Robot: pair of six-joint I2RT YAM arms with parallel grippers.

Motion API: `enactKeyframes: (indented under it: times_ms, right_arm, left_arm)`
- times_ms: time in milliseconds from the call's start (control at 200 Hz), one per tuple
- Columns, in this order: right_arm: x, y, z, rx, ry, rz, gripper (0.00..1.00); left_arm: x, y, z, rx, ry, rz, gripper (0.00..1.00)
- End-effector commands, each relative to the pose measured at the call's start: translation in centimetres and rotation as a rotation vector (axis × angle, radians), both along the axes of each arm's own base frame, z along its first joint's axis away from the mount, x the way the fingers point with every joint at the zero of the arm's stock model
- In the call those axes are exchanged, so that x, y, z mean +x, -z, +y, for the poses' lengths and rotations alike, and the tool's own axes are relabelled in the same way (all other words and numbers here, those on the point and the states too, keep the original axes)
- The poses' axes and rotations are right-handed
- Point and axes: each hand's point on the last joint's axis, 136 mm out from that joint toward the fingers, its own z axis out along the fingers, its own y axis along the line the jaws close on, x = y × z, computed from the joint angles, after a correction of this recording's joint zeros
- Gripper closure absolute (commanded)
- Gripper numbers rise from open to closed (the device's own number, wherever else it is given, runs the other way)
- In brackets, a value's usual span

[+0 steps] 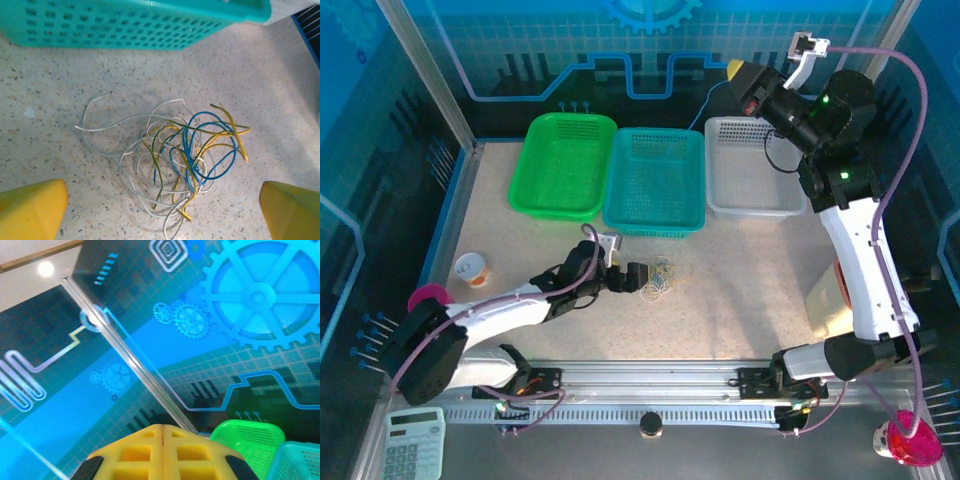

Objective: Untangle the cables

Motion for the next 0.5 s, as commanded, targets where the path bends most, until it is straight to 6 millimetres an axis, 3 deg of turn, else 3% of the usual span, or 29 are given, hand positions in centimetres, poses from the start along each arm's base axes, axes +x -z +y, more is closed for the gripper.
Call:
enactKeyframes:
  times_ms: [0,165,495]
  right_arm:
    - [1.1,-0.8,-1.4,-0.006,0.042,-0.030,1.00]
    - [3.0,0.6,-1.4,-0.011,0.032,0.006,1.00]
    - [5.8,2.8,0.1,-0.017,-0.025,0.055,1.00]
  left_arm:
    - [0.0,-1.9,0.8,0.006,-0.041,-0.025,0.01]
    - [0.1,-3.8,1.9,0.010,-0.088,-0.047,0.01]
    - [0.4,-5.4,5.0,0.012,-0.255,-0.019,0.01]
